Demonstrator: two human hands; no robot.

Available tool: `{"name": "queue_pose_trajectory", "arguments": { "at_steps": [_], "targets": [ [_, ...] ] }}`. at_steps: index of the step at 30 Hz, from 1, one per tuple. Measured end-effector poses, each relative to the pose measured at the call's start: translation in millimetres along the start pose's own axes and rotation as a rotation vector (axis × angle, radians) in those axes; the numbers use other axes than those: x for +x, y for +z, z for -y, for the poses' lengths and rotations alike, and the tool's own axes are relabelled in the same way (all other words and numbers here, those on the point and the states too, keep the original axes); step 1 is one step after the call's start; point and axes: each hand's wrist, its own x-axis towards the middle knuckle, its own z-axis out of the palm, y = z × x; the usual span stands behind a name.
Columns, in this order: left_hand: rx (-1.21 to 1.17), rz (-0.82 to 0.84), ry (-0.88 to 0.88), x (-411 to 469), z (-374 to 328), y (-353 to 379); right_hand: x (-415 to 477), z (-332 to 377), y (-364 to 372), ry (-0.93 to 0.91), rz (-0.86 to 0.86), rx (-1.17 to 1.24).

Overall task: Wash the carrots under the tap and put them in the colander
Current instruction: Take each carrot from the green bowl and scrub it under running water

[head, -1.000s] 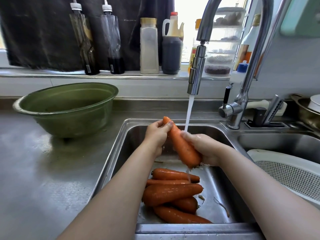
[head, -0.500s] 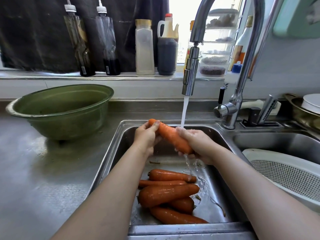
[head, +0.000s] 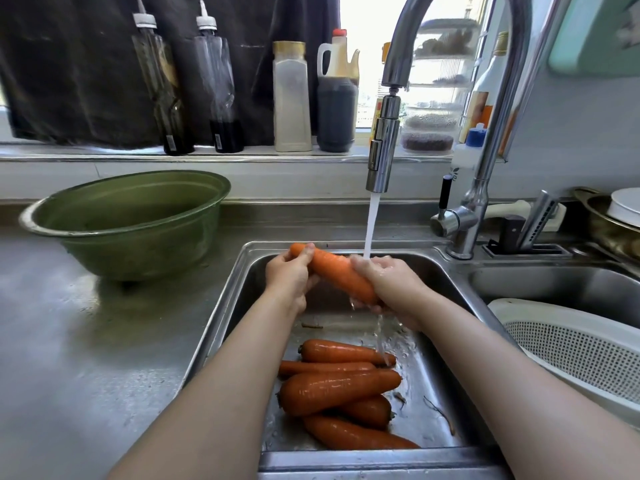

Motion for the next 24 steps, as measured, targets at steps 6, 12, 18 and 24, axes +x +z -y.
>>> {"name": "queue_pose_trajectory", "arguments": {
  "at_steps": [6,12,18,24],
  "targets": [
    [-0.007,-0.014,-0.02,5,3,-3,0,-12,-13,0.001,0.127,0.105],
    [-0.013,0.016,-0.011,-4,4,4,6,-2,3,-0.001,-0.343,0.029],
    [-0.051,0.032,0.036,-1,-2,0,-3,-4,-10,0.059,0.033,0.27],
    [0.207,0.298,0.133,-18,4,3,-12,-4,-5,0.073,0.113,-0.071]
  ]
}}
